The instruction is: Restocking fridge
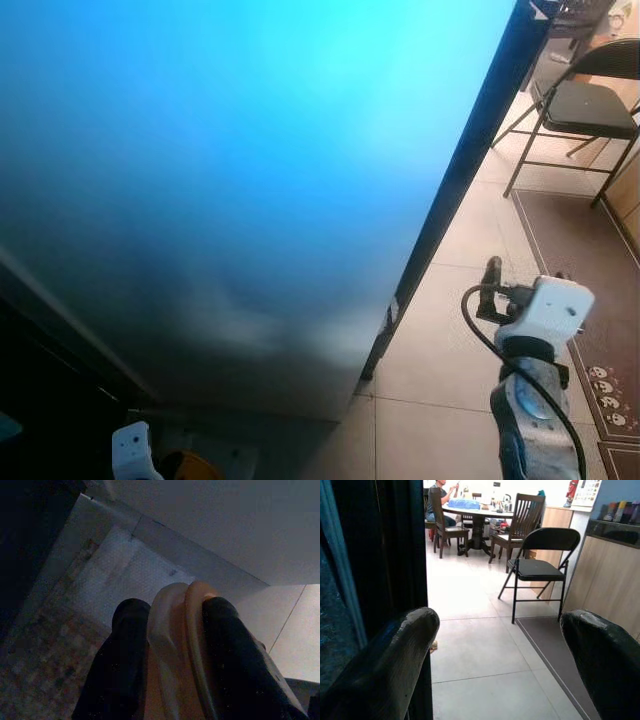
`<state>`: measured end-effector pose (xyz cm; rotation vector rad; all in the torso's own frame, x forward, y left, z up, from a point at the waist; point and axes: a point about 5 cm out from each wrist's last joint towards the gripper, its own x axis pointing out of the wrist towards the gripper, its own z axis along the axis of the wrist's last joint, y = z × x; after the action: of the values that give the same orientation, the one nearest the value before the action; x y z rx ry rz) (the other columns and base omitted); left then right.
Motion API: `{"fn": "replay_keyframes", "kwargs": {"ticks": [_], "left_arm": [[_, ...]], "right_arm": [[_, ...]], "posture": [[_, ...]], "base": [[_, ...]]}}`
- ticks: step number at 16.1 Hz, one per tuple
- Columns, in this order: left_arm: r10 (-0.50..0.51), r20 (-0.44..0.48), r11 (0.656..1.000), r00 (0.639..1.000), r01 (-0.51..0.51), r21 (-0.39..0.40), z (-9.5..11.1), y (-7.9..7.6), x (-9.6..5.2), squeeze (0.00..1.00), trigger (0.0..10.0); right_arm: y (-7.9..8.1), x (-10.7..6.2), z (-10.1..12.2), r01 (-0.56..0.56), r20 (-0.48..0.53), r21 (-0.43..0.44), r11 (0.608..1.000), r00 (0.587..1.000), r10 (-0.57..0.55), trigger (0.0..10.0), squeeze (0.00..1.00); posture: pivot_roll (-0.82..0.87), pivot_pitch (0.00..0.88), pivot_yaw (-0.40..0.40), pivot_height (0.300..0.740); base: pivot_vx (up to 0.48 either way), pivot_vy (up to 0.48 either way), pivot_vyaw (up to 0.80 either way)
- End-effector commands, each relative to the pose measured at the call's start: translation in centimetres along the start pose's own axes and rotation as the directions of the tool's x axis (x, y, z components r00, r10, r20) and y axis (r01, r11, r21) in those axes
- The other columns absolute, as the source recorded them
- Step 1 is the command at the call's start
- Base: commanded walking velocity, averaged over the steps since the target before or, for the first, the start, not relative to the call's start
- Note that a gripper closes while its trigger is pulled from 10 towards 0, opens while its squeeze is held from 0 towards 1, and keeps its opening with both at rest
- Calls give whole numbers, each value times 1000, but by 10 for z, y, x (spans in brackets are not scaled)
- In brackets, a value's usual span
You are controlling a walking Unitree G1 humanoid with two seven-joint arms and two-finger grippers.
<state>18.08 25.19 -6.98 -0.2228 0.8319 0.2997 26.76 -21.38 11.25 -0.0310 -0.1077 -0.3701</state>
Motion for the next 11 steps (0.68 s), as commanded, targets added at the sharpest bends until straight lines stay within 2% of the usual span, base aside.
{"fn": "replay_keyframes", "kwargs": {"ticks": [1,10,11], "left_arm": [[3,-39,1000,999,-2,19,-9,2,-2,0,10000],[-2,-46,1000,999,3,18,-11,3,-3,0,10000],[-1,-43,1000,999,2,19,-11,3,-2,0,10000]], "right_arm": [[-3,2,0,10,-3,0,1000,1000,-10,10000,0],[5,2,0,-10,-1,8,1000,1000,10,10000,0],[7,2,0,-13,-1,11,1000,1000,13,10000,0]], "posture": [[-165,95,-13,740],[-167,78,-16,740],[-167,79,-16,740]], "base": [[240,0,0],[298,0,0],[0,0,0]]}}
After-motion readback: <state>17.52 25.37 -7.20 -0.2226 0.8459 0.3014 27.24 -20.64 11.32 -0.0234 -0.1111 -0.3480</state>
